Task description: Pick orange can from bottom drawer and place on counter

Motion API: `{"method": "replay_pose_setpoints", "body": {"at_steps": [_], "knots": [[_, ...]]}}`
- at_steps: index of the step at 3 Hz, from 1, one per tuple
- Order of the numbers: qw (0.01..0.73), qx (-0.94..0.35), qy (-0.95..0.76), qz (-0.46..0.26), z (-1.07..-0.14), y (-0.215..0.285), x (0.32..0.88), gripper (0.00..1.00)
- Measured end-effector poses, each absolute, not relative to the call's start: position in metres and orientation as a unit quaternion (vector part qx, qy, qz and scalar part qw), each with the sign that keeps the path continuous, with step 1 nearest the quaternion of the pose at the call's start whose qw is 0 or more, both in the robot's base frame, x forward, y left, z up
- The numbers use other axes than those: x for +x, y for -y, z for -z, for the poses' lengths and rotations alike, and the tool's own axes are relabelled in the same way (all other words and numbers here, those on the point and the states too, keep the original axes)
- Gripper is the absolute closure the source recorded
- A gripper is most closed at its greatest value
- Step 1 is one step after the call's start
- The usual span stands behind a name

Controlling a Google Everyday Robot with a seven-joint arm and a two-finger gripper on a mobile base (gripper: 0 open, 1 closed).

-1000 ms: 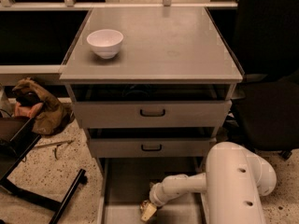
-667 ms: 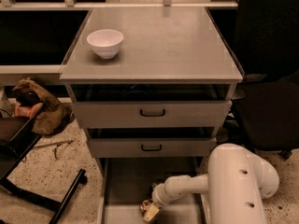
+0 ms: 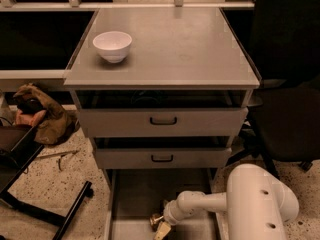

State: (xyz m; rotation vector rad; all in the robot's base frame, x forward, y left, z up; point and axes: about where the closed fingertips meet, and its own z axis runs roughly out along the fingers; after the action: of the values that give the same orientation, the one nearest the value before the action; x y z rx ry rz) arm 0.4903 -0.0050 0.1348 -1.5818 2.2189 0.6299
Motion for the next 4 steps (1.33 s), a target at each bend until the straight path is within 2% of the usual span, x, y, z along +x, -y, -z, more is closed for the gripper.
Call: {"method": "replay_pose_setpoints", "body": {"at_steps": [1, 4], "knots": [[0.17, -0.559, -0.781, -0.223, -0.1333, 0.0053, 0.4903, 0.17], [0.17, -0.559, -0.781, -0.223, -0.1335, 0.0049, 0.49, 0.87]]}}
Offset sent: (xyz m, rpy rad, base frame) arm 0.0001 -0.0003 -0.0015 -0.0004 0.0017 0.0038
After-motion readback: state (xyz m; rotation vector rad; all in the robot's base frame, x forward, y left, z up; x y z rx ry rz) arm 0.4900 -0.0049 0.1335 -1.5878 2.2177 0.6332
